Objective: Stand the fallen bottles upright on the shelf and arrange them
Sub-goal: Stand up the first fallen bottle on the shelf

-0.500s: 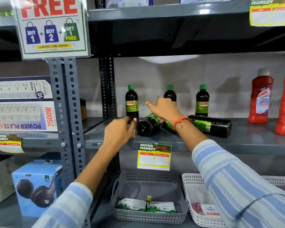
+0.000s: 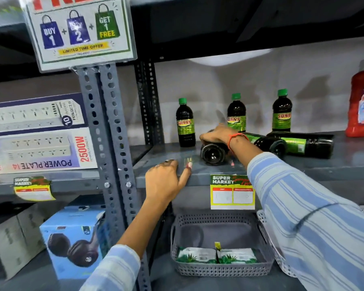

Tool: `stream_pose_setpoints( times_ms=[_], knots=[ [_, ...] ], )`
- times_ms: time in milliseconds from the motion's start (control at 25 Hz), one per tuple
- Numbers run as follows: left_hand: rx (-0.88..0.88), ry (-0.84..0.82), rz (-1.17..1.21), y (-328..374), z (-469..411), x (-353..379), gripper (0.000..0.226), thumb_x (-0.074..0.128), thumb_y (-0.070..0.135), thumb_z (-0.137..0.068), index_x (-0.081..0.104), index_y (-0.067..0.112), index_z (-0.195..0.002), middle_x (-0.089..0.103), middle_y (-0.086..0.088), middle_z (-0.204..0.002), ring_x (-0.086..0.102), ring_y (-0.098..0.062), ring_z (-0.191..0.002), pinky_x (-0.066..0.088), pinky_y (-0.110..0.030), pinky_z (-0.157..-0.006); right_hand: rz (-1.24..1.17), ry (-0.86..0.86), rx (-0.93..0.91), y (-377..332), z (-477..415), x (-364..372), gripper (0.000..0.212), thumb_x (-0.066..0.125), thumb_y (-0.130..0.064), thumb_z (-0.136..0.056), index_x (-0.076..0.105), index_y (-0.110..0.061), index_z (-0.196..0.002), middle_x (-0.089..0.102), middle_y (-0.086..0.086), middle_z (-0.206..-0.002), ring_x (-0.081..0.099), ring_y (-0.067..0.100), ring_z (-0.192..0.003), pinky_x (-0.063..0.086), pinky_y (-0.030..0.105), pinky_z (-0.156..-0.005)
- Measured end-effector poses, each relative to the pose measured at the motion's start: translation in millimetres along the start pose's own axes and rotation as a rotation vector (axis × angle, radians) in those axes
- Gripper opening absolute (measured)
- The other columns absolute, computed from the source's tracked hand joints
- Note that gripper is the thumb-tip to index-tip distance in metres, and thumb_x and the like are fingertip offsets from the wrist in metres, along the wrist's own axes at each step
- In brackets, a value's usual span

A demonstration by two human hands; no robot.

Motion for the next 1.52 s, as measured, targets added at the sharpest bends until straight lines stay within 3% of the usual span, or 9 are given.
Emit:
stream_pose_setpoints(
  times_ms=[120, 280, 480, 600, 840, 920, 1120, 1320, 1520],
  knots=[
    [-0.001, 0.096, 0.035, 1, 5, 6, 0.050, 0.037, 0.045, -0.089, 0.053, 0.011, -0.056, 0.055, -0.004, -0.048, 0.054, -0.026, -0.044, 0.027, -0.026, -0.047, -0.039, 0.198, -0.222, -10, -3, 9, 0.102, 0.060, -0.051, -0.081, 0.001, -0.008, -0.152, 0.037, 0.025, -0.147, 0.045, 0.041, -0.129, 0.041, 0.041, -0.105],
    [-0.012, 0.154, 0.021, -2, 5, 9, 0.046, 0.041, 0.041, -0.087, 0.062, 0.011, -0.060, 0.060, -0.004, -0.050, 0.057, -0.026, -0.047, 0.038, -0.029, -0.048, -0.109, 0.347, -0.464, -20, -1, 28, 0.116, 0.074, -0.041, -0.074, -0.005, -0.009, -0.152, 0.034, 0.024, -0.136, 0.049, 0.044, -0.119, 0.042, 0.044, -0.101],
    [-0.015, 0.215, 0.005, -1, 5, 11, 0.045, 0.042, 0.040, -0.087, 0.066, 0.010, -0.064, 0.063, -0.005, -0.053, 0.059, -0.026, -0.048, 0.042, -0.030, -0.050, -0.306, 0.350, -0.407, -17, -7, 45, 0.124, 0.081, -0.047, -0.064, 0.002, -0.008, -0.152, 0.035, 0.019, -0.135, 0.045, 0.040, -0.124, 0.038, 0.045, -0.106],
    [0.023, 0.233, -0.037, -6, 8, 14, 0.046, 0.041, 0.041, -0.088, 0.066, 0.008, -0.067, 0.064, -0.006, -0.057, 0.059, -0.027, -0.052, 0.040, -0.032, -0.053, -0.178, 0.377, -0.319, -11, -7, 54, 0.127, 0.079, -0.062, -0.054, 0.016, -0.004, -0.148, 0.040, 0.020, -0.132, 0.044, 0.041, -0.122, 0.039, 0.046, -0.104],
    [-0.010, 0.279, -0.107, -12, 11, 13, 0.048, 0.039, 0.045, -0.089, 0.063, 0.008, -0.070, 0.064, -0.008, -0.064, 0.056, -0.029, -0.061, 0.033, -0.038, -0.062, -0.330, 0.232, -0.355, -10, -15, 56, 0.111, 0.080, -0.037, -0.065, 0.013, -0.008, -0.149, 0.054, 0.020, -0.131, 0.053, 0.037, -0.121, 0.045, 0.041, -0.099],
    [-0.003, 0.280, -0.111, -11, 12, 11, 0.049, 0.039, 0.046, -0.089, 0.064, 0.008, -0.071, 0.065, -0.008, -0.066, 0.056, -0.029, -0.063, 0.033, -0.038, -0.062, -0.389, 0.170, -0.378, -14, -12, 60, 0.095, 0.077, -0.030, -0.069, 0.023, -0.010, -0.144, 0.062, 0.014, -0.123, 0.059, 0.033, -0.114, 0.048, 0.033, -0.089],
    [-0.079, 0.246, -0.139, -16, 17, 12, 0.058, 0.031, 0.053, -0.091, 0.062, 0.008, -0.071, 0.063, -0.008, -0.069, 0.055, -0.028, -0.064, 0.032, -0.037, -0.063, -0.351, 0.063, -0.383, -13, -14, 70, 0.087, 0.083, -0.042, -0.062, 0.041, -0.009, -0.131, 0.054, 0.015, -0.126, 0.052, 0.028, -0.119, 0.045, 0.036, -0.097],
    [-0.073, 0.253, -0.132, -15, 16, 13, 0.068, 0.019, 0.056, -0.095, 0.061, 0.007, -0.071, 0.062, -0.008, -0.068, 0.052, -0.028, -0.063, 0.033, -0.037, -0.062, -0.400, 0.010, -0.454, -15, -7, 67, 0.060, 0.082, -0.025, -0.068, 0.055, -0.008, -0.119, 0.066, 0.014, -0.120, 0.061, 0.028, -0.111, 0.050, 0.034, -0.094],
    [-0.074, 0.244, -0.130, -15, 17, 13, 0.070, 0.018, 0.057, -0.095, 0.059, 0.006, -0.070, 0.059, -0.009, -0.065, 0.051, -0.028, -0.060, 0.033, -0.036, -0.059, -0.368, 0.010, -0.472, -17, 9, 70, 0.072, 0.085, -0.045, -0.056, 0.058, -0.012, -0.115, 0.067, 0.009, -0.117, 0.063, 0.024, -0.108, 0.053, 0.039, -0.094]
  ],
)
Point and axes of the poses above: each hand's wrist, its own z-axis away from the middle knuckle, its own x-axis out of the palm, y = z × x, the point moved 4 cm from there along -z, towards the middle knuckle
